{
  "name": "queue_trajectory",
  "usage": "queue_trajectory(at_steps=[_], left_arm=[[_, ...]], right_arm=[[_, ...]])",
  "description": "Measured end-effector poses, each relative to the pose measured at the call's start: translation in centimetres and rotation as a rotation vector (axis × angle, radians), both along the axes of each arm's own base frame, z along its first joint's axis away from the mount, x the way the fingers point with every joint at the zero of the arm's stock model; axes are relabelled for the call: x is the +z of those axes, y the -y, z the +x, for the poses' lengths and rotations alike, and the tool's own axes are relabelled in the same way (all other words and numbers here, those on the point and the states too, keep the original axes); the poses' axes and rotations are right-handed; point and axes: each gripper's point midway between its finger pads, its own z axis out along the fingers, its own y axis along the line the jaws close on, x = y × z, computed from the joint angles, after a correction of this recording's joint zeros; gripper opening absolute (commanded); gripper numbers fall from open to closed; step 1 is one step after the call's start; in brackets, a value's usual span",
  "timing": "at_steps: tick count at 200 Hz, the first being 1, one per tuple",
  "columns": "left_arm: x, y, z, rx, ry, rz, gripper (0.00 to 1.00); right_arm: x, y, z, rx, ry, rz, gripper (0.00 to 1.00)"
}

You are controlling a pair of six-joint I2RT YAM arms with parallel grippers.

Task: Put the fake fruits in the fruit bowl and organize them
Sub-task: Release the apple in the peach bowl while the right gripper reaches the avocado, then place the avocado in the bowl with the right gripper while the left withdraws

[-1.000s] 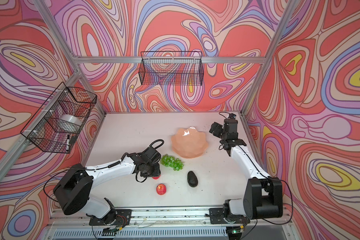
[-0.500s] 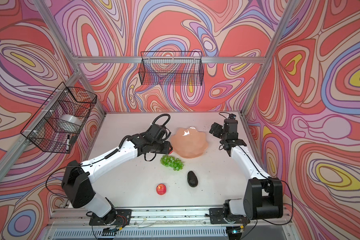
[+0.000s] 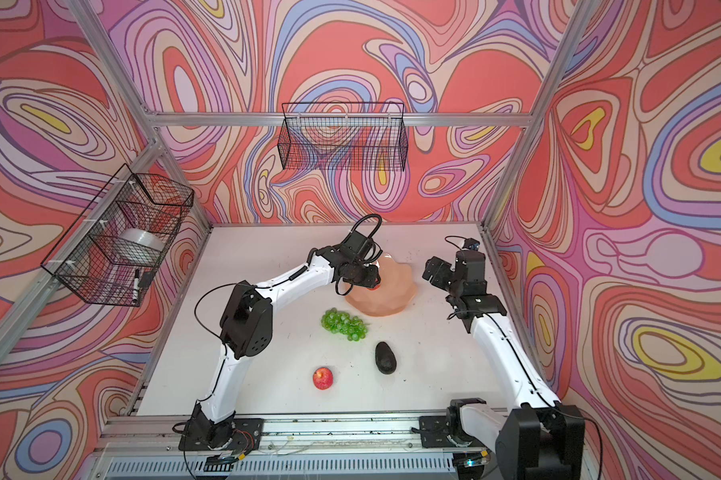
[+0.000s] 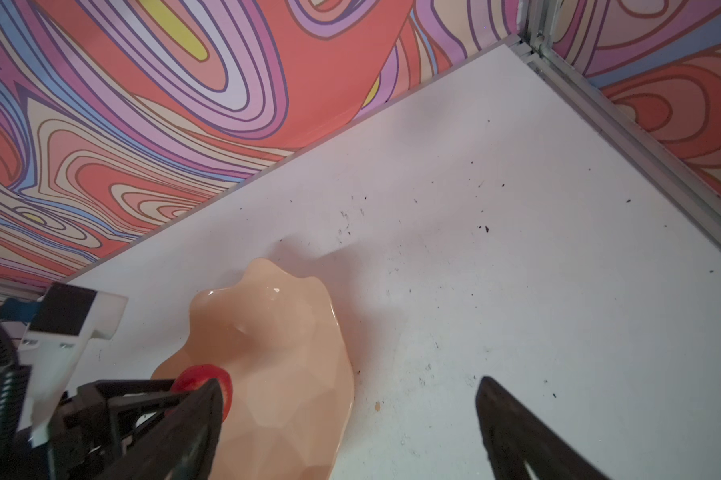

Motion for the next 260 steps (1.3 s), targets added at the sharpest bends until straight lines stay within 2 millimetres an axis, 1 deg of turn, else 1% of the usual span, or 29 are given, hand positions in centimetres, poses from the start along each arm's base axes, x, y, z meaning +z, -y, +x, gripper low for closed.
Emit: queue_trajectory(at_steps=[45,71,103,126,145,159,170,179,186,196,202,216,218,225,228,233,235,239,241,247,248,260], left_arm=[[-2.7,1.0,1.3,0.015,-0.016,0.014,0.4],[-4.6,1.0,1.4,0.032,-0.041,0.027,0.48],[-4.3,1.2,1.6,0.045,-0.041,0.015,0.56],[-4.3,1.2,1.6,0.053,-0.044,0.011,0.6],[-4.1,1.1,1.7,0.056,-0.042,0.008,0.65],[-3.3,0.9,1.8,0.063,-0.031,-0.001,0.67],[-2.1,0.4,1.9,0.074,-0.015,-0.013,0.68],[-0.4,-0.1,2.2,0.087,0.005,-0.032,0.68],[1.2,-0.5,2.5,0.1,0.027,-0.053,0.68],[4.1,-1.6,2.9,0.126,0.07,-0.091,0.7],[6.1,-2.5,3.2,0.144,0.103,-0.115,0.72],[11.0,-5.2,3.4,0.195,0.2,-0.173,0.77],[11.9,-5.7,3.3,0.205,0.219,-0.184,0.78],[14.1,-7.3,3.1,0.234,0.267,-0.203,0.79],[15.4,-8.3,2.9,0.253,0.299,-0.214,0.79],[16.8,-9.4,2.8,0.274,0.333,-0.227,0.8],[17.9,-10.1,2.7,0.291,0.36,-0.237,0.8],[18.9,-10.9,2.5,0.307,0.387,-0.247,0.81],[19.7,-11.6,2.3,0.322,0.411,-0.254,0.81],[21.0,-12.9,2.0,0.347,0.452,-0.264,0.83],[21.5,-13.3,1.8,0.354,0.466,-0.27,0.83],[23.5,-15.5,0.8,0.401,0.545,-0.281,0.88]], right_arm=[[-1.8,-0.3,-1.3,0.008,-0.057,0.019,0.98],[-1.8,-0.3,-1.6,0.007,-0.063,0.021,0.98],[-1.5,-0.3,-1.9,0.009,-0.062,0.018,0.98],[-1.4,-0.7,-2.2,0.035,-0.075,0.023,0.95],[-0.8,-1.7,-2.4,0.084,-0.084,0.032,0.94],[-0.6,-3.3,-2.9,0.14,-0.103,0.022,0.93],[-1.0,-5.2,-3.7,0.199,-0.131,0.003,0.93],[-1.5,-7.2,-4.6,0.259,-0.16,-0.009,0.93],[-2.0,-8.7,-5.6,0.307,-0.187,-0.021,0.92],[-2.9,-11.1,-7.3,0.38,-0.232,-0.034,0.91],[-3.5,-12.1,-8.2,0.411,-0.258,-0.038,0.91],[-5.3,-14.2,-10.8,0.473,-0.32,-0.049,0.91],[-5.7,-14.5,-11.2,0.481,-0.333,-0.053,0.91],[-6.7,-14.9,-12.4,0.499,-0.367,-0.058,0.9],[-7.3,-15.2,-13.1,0.508,-0.389,-0.06,0.9],[-8.0,-15.3,-13.8,0.512,-0.415,-0.064,0.89],[-8.3,-15.4,-14.1,0.515,-0.425,-0.065,0.89],[-9.0,-15.4,-14.7,0.517,-0.446,-0.07,0.89],[-9.2,-15.4,-14.9,0.518,-0.456,-0.072,0.89],[-10.0,-15.5,-15.7,0.521,-0.484,-0.079,0.89],[-10.1,-15.5,-15.8,0.521,-0.488,-0.079,0.89],[-11.5,-15.7,-16.9,0.526,-0.536,-0.093,0.89]])
